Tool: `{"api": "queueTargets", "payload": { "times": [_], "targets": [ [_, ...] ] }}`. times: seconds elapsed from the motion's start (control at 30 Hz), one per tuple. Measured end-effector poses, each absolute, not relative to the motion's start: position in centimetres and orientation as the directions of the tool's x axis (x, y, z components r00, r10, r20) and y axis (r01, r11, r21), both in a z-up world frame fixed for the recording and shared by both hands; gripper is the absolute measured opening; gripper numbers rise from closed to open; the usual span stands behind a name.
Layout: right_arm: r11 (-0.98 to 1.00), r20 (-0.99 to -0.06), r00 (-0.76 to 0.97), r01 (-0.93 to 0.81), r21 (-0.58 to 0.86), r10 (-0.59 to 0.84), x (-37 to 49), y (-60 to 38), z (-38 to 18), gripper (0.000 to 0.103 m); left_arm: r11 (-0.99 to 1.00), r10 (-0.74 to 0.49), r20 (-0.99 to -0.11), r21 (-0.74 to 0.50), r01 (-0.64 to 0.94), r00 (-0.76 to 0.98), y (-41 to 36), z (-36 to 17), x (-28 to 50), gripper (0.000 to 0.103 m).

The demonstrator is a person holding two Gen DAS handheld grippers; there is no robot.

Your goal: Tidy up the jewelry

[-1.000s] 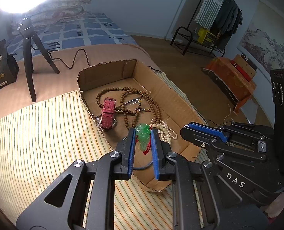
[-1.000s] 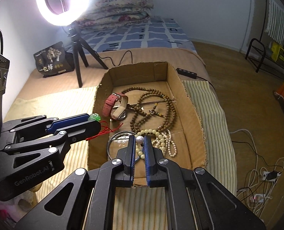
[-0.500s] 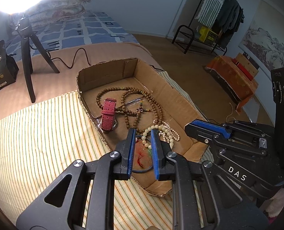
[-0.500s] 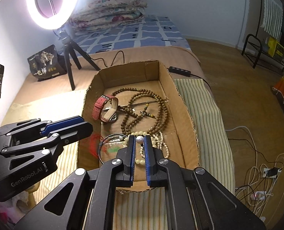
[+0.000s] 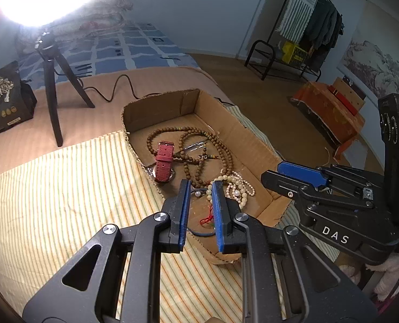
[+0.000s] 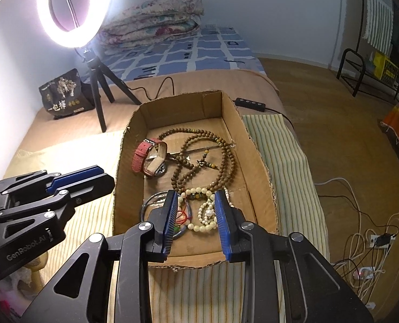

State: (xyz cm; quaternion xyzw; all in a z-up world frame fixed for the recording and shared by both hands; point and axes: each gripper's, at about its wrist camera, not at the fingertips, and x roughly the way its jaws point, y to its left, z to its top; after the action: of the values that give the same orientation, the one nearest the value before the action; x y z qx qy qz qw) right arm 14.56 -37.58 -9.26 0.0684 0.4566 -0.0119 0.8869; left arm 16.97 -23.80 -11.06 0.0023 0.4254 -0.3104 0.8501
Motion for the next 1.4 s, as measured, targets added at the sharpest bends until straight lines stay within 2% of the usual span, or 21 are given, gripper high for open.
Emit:
{"api": "queueTargets", "payload": {
  "times": [0.63, 0.77, 0.93, 1.1, 1.17, 1.2, 1.27, 1.3, 1.4],
  "targets": [
    [0.989, -0.754, 0.655, 0.079, 0.125, 0.043, 10.5, -35.3, -5.8, 0.027, 0.806, -0.537, -0.657, -0.215, 0.551, 0.53, -19.4, -5.7, 11.9, 0.015],
    [0.992, -0.743, 0.668, 0.068, 0.105, 0.033, 9.1, -34.0, -5.1, 0.035, 0.805, -0.535, -0.644, -0.192, 0.561, 0.547, -18.3, -4.9, 10.5, 0.015],
    [0.995, -0.728, 0.684, 0.039, 0.087, 0.037, 7.6, -32.2, -4.2, 0.036, 0.809, -0.523, -0.638, -0.162, 0.565, 0.565, -16.8, -4.4, 8.7, 0.015],
    [0.996, -0.712, 0.701, 0.024, 0.081, 0.041, 6.2, -30.6, -3.5, 0.05, 0.812, -0.512, -0.635, -0.137, 0.568, 0.578, -15.2, -4.0, 7.2, 0.015],
    [0.996, -0.702, 0.711, 0.022, 0.085, 0.044, 5.8, -30.1, -3.1, 0.051, 0.813, -0.507, -0.634, -0.127, 0.568, 0.584, -14.5, -3.9, 6.7, 0.015],
    [0.996, -0.698, 0.715, 0.02, 0.083, 0.044, 5.6, -29.9, -2.9, 0.053, 0.814, -0.505, -0.633, -0.124, 0.567, 0.587, -14.1, -3.8, 6.4, 0.017],
    [0.997, -0.691, 0.722, 0.018, 0.072, 0.037, 5.4, -29.4, -2.7, 0.061, 0.817, -0.506, -0.623, -0.124, 0.563, 0.596, -13.3, -3.7, 5.9, 0.04],
    [0.998, -0.686, 0.727, 0.02, 0.067, 0.031, 5.2, -29.1, -2.6, 0.067, 0.818, -0.505, -0.617, -0.121, 0.562, 0.603, -13.1, -3.7, 5.7, 0.045],
    [0.998, -0.675, 0.738, 0.021, 0.062, 0.027, 4.8, -28.4, -2.3, 0.071, 0.823, -0.495, -0.603, -0.096, 0.559, 0.625, -12.5, -3.7, 5.0, 0.052]
  ]
}}
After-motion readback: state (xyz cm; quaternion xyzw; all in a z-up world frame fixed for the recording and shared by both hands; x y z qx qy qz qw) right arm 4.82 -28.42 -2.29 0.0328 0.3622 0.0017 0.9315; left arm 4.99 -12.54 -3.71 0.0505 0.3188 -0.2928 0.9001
